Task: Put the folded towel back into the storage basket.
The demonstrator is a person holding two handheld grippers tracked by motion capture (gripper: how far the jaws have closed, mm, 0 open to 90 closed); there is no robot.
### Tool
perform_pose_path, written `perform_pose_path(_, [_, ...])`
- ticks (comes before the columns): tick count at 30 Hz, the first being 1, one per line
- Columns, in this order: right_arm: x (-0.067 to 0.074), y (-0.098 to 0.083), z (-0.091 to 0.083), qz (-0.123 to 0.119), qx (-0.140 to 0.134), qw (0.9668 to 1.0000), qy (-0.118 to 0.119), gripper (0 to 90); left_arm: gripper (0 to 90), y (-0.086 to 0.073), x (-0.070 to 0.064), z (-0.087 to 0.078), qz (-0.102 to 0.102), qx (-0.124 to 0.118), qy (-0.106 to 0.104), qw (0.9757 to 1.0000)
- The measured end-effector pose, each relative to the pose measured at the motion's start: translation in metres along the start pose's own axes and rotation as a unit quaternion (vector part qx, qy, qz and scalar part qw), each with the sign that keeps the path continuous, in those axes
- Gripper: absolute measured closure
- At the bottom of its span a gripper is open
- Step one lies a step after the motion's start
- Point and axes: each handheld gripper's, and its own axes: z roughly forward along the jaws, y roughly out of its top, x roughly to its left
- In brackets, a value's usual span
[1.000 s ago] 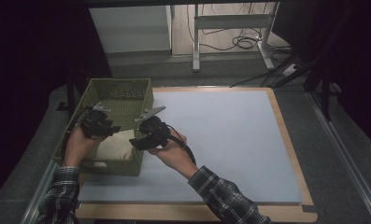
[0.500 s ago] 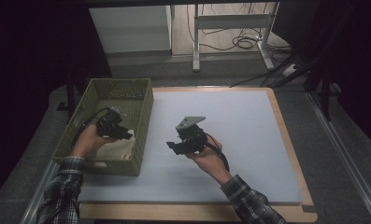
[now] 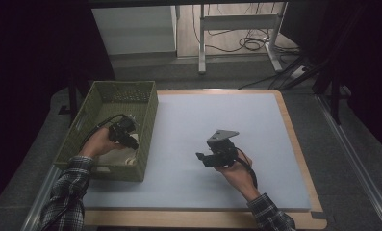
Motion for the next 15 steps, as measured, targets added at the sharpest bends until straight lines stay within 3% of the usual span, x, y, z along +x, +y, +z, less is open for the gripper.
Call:
perform_pose_path(2, [-0.005,-0.004,-0.003,0.006,-0.001,1.0000,-0.003,37.6,87.8,0.000,0.001,-0.001,-0.003,-0.001,-0.002,1.0000])
perform_pose_path(3, [-0.007,-0.006,-0.005,0.008,0.000,1.0000,-0.005,37.5,88.9,-0.001,0.001,-0.002,-0.007,-0.003,-0.006,1.0000])
perform_pose_path(6, [-0.014,-0.012,-0.008,0.017,0.001,0.9998,-0.011,37.5,89.9,-0.002,0.001,-0.008,-0.007,-0.018,0.003,0.9998])
perform_pose_path(10, [-0.021,-0.018,-0.013,0.027,0.001,0.9995,-0.018,37.5,90.0,-0.001,0.004,-0.020,-0.026,-0.045,0.020,0.9984])
perform_pose_path(15, [-0.028,-0.028,-0.016,0.037,0.006,0.9990,-0.024,37.6,89.9,0.003,0.009,-0.036,-0.046,-0.061,0.049,0.9959])
